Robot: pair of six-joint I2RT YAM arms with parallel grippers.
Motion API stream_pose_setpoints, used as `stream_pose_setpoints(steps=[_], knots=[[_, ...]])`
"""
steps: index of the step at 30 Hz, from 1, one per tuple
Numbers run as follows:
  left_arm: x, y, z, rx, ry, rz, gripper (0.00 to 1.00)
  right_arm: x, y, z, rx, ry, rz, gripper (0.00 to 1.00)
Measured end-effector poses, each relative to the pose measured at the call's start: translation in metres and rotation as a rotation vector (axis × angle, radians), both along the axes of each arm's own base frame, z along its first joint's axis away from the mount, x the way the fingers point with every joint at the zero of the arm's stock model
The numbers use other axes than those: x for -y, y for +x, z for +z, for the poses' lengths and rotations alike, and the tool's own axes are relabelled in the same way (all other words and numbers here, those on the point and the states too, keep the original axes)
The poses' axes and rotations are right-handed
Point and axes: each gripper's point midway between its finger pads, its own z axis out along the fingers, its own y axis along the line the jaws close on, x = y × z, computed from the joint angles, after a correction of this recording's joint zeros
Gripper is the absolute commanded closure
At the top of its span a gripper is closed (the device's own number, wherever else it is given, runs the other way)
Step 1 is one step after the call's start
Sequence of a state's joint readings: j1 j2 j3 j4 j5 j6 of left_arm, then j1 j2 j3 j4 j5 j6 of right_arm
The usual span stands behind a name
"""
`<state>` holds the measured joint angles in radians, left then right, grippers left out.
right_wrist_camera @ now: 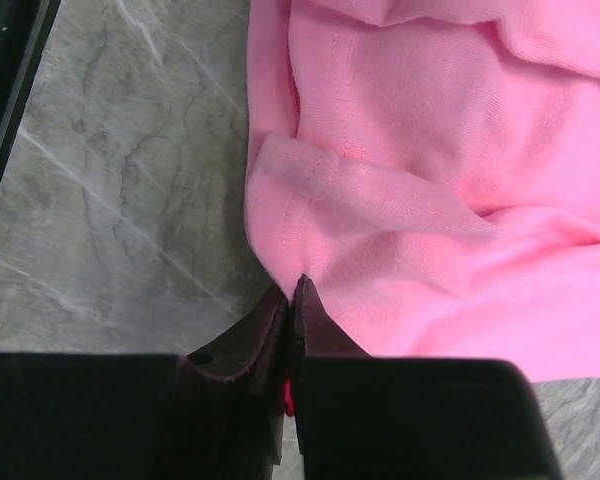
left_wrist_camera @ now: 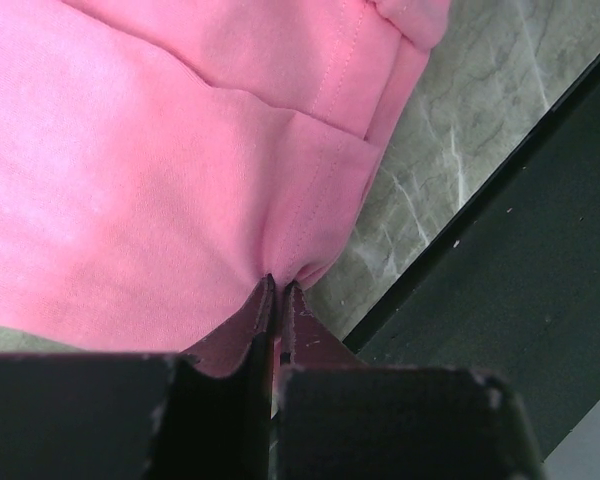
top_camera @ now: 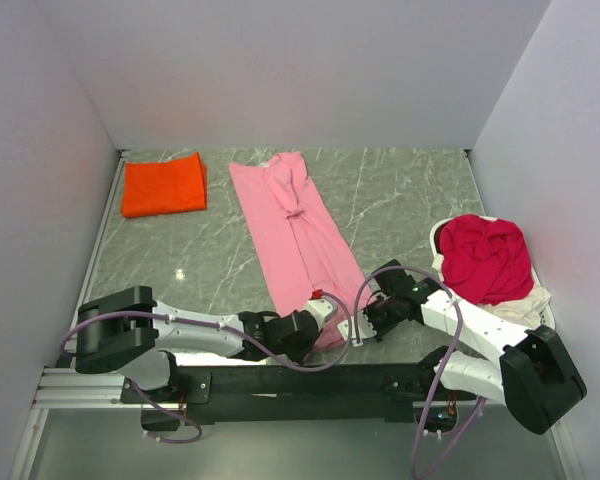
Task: Fold and stack the t-shirts
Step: Fold the tshirt
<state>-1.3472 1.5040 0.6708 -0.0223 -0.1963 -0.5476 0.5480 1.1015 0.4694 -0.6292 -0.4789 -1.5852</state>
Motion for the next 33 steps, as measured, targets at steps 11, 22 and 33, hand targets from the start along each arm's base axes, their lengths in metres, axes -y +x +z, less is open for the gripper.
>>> stream_pose_setpoints(steps=[11,22,33], knots=[[-0.001,0.000,0.001,-0.005,-0.026,-0.001,1.00,-0.002,0.000,0.006,0.000,0.021,-0.038,1.00],[-0.008,0.005,0.003,-0.021,-0.040,0.008,1.00,-0.007,0.000,0.015,-0.024,0.051,-0.079,1.00],[-0.015,0.010,0.008,-0.030,-0.061,0.019,1.00,-0.016,0.009,0.032,-0.033,0.092,-0.132,1.00]])
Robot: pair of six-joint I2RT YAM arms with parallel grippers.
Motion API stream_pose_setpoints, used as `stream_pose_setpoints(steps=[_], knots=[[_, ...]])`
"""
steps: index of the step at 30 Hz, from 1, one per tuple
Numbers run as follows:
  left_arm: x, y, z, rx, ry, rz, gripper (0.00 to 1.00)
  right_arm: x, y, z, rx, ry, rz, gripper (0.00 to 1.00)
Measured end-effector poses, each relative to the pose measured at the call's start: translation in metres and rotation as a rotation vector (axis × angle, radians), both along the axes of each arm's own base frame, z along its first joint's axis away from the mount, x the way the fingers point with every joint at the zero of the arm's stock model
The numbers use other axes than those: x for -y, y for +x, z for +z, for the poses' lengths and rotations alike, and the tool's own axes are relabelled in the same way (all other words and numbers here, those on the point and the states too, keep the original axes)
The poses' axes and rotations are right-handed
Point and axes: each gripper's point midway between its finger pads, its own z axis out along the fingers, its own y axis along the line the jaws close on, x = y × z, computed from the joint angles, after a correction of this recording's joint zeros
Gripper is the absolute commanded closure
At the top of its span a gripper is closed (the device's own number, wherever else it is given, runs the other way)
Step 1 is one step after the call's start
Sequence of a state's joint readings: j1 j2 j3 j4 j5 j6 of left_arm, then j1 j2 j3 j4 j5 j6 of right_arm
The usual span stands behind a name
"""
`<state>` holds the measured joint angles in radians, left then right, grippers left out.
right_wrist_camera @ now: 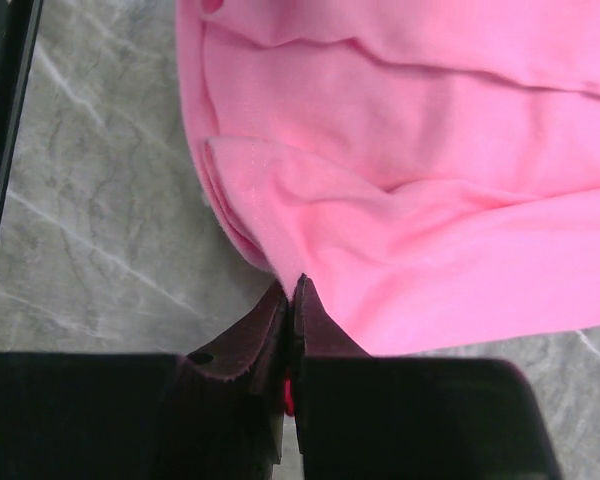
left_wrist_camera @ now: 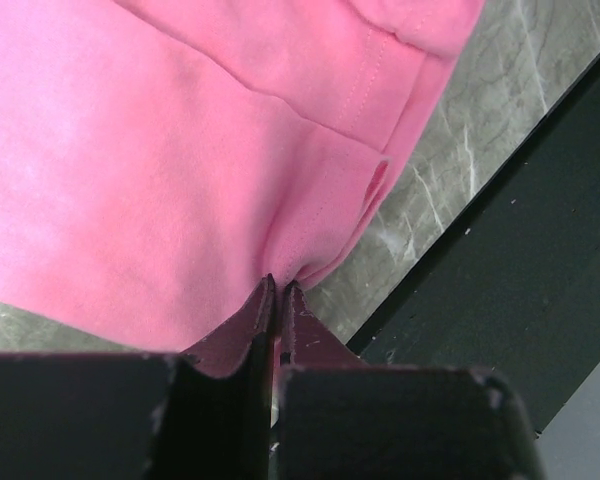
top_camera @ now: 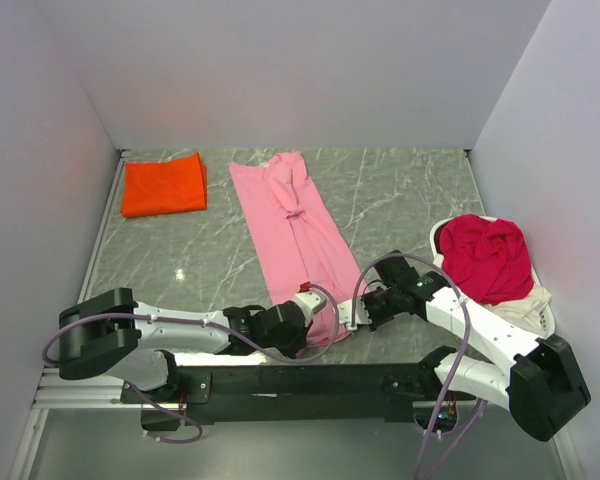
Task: Fold and stack the t-shirts
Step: Fold the tshirt
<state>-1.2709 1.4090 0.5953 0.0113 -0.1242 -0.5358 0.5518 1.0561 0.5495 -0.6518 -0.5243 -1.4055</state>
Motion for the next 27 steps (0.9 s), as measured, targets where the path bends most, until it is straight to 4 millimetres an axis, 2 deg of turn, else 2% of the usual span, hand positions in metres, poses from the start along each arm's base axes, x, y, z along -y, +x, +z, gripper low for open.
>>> stream_pose_setpoints(steps=[7,17,23,27], knots=[[-0.002,0.009,0.005,-0.004,-0.019,0.019,1.00,-0.011,0.013,0.021,0.004,0.045,-0.039,1.00],[-0.007,0.036,0.029,0.027,-0.088,0.058,1.00,-0.015,0.028,0.031,-0.024,0.058,-0.089,1.00],[-0.017,0.067,0.046,0.053,-0.148,0.113,1.00,-0.015,0.037,0.033,-0.039,0.055,-0.109,1.00],[-0.029,0.089,0.047,0.056,-0.149,0.146,1.00,-0.017,0.058,0.040,-0.039,0.055,-0.137,1.00]])
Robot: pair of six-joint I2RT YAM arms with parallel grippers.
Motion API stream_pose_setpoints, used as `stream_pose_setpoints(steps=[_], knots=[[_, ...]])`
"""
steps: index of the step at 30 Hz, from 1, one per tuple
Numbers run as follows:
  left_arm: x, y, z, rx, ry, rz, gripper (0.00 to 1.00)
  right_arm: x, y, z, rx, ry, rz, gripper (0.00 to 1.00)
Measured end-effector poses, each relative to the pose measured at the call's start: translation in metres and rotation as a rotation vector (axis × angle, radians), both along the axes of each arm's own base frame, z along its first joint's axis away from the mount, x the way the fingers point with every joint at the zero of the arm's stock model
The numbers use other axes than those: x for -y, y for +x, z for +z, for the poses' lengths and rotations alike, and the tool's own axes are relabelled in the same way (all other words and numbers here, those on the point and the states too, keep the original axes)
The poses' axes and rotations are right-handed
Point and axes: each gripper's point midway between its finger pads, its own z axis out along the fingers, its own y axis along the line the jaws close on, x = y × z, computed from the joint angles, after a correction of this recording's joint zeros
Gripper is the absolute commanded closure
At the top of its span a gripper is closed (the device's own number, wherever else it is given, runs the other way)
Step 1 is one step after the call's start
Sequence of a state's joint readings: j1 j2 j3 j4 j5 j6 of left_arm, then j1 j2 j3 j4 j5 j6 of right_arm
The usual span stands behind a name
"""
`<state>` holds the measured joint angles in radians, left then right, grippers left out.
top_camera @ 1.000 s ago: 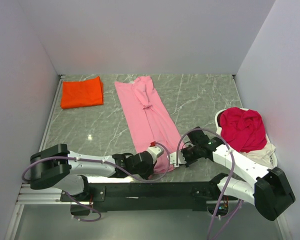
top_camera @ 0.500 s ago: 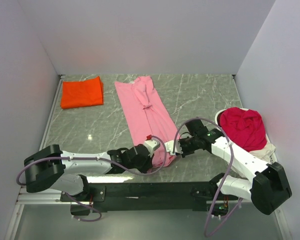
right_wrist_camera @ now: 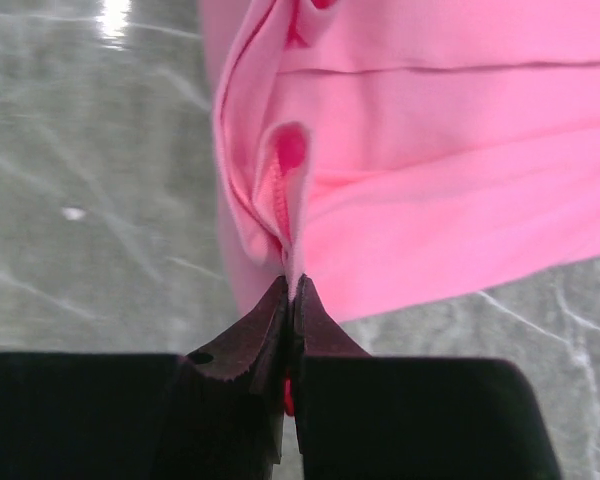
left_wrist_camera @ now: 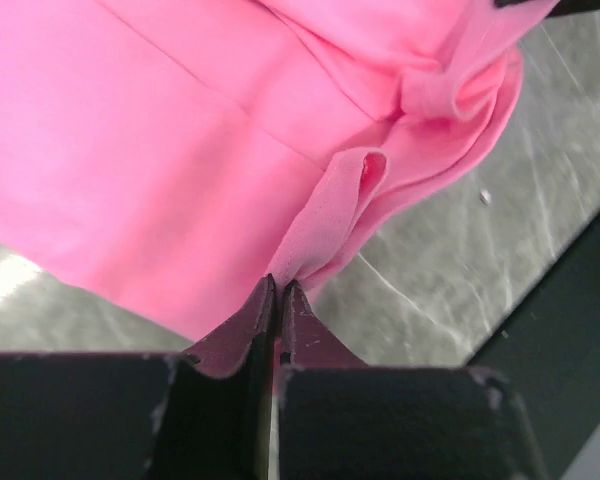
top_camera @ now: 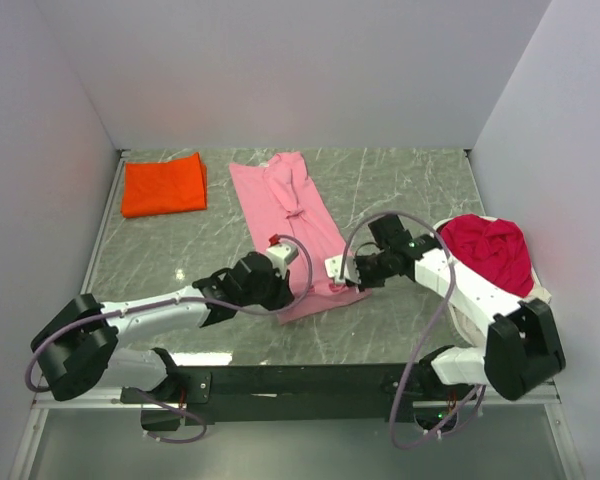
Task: Fold and stack the t-shirts
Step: Fold the tshirt
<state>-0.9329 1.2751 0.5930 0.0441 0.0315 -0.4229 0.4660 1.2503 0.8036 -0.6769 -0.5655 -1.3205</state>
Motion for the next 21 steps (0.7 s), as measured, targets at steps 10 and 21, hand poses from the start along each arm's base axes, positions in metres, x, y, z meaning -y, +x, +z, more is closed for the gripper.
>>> stream_pose_setpoints(steps=[10,21], knots=[[-0.023,0.092,0.009,-0.002,0.008,0.119,1.00,-0.026,0.103,0.019,0.002,0.016,-0.068,1.00],[-0.054,0.191,0.015,-0.027,-0.011,0.232,1.00,-0.072,0.218,0.007,-0.001,0.042,-0.139,1.00]])
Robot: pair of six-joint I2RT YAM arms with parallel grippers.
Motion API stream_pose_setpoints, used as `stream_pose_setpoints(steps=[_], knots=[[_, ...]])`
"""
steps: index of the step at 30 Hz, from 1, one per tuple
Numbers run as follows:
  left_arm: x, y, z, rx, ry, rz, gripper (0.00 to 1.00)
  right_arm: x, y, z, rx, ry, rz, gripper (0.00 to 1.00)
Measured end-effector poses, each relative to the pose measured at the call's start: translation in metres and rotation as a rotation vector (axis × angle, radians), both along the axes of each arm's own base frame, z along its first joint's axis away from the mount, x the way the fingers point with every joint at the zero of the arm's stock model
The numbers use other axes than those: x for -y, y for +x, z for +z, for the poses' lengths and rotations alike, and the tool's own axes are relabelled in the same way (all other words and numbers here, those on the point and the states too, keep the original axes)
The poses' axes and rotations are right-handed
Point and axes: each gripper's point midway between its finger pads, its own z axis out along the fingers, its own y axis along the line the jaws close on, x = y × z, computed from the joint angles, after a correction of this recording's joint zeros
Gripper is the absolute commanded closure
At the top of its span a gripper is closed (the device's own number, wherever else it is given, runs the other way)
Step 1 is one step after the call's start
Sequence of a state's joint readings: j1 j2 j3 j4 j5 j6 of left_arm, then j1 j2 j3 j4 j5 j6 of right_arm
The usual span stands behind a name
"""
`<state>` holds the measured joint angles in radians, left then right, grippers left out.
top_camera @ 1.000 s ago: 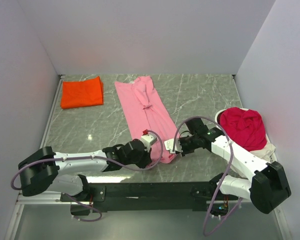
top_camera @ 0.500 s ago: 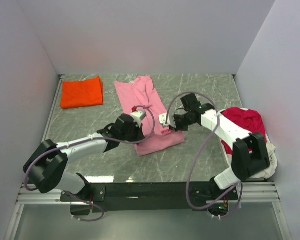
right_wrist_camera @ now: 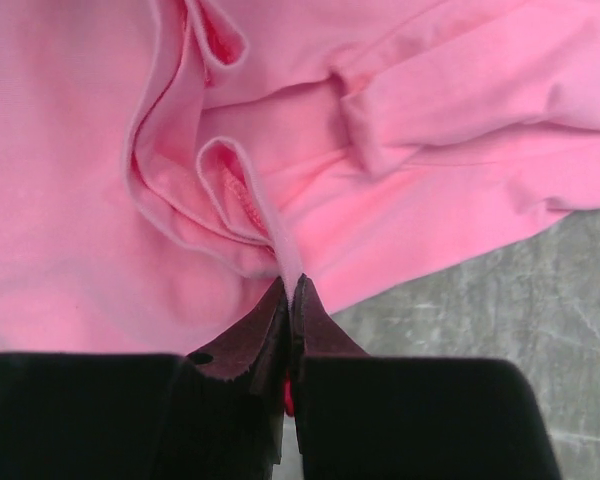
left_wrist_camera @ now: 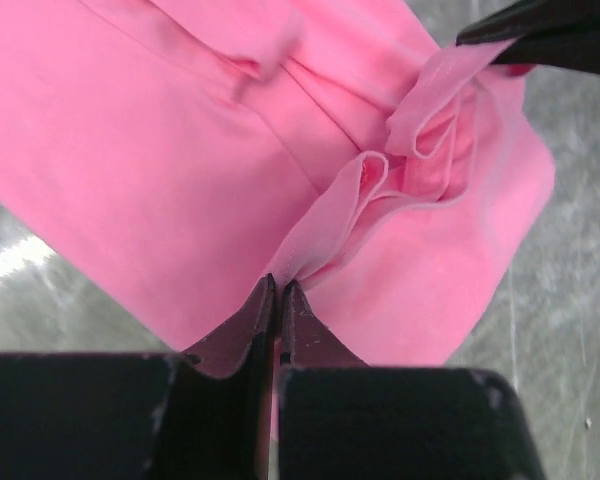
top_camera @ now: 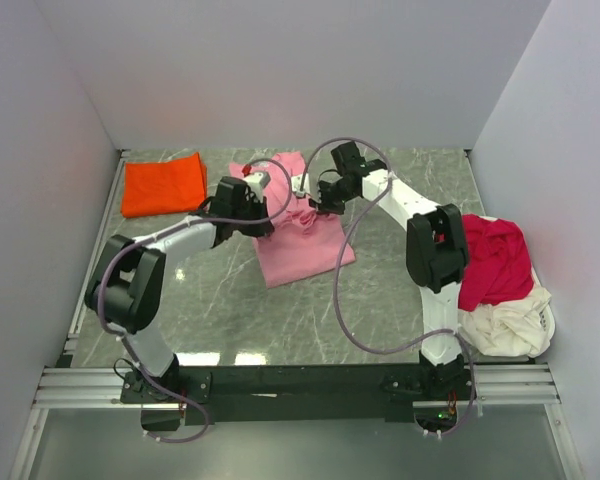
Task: Fold and stack the t-shirts
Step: Fold the tshirt
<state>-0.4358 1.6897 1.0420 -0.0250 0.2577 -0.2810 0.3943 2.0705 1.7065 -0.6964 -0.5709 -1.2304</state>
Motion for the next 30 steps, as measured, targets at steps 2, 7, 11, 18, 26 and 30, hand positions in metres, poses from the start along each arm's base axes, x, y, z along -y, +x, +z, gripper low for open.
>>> stream_pose_setpoints(steps=[2,7,11,18,26,30], knots=[[-0.007,0.015,-0.002,-0.009,-0.002,0.017,1.00,-0.004,0.012,-0.004,-0.001,0.001,-0.019,1.00],[-0.024,0.039,-0.014,-0.051,-0.012,0.055,1.00,-0.011,0.036,-0.010,0.000,0.008,-0.070,1.00],[-0.031,0.051,-0.026,-0.099,-0.018,0.064,1.00,-0.017,0.055,-0.010,0.014,0.019,-0.105,1.00],[-0.032,0.071,-0.032,-0.128,-0.026,0.069,0.71,-0.018,0.079,-0.015,0.036,0.029,-0.210,0.38],[-0.078,0.087,0.018,0.006,0.042,0.263,0.18,-0.007,0.106,-0.001,0.077,0.136,-0.445,0.29],[-0.095,0.077,0.098,0.206,0.036,0.256,0.13,0.020,0.073,0.012,0.013,0.175,-0.378,0.27]])
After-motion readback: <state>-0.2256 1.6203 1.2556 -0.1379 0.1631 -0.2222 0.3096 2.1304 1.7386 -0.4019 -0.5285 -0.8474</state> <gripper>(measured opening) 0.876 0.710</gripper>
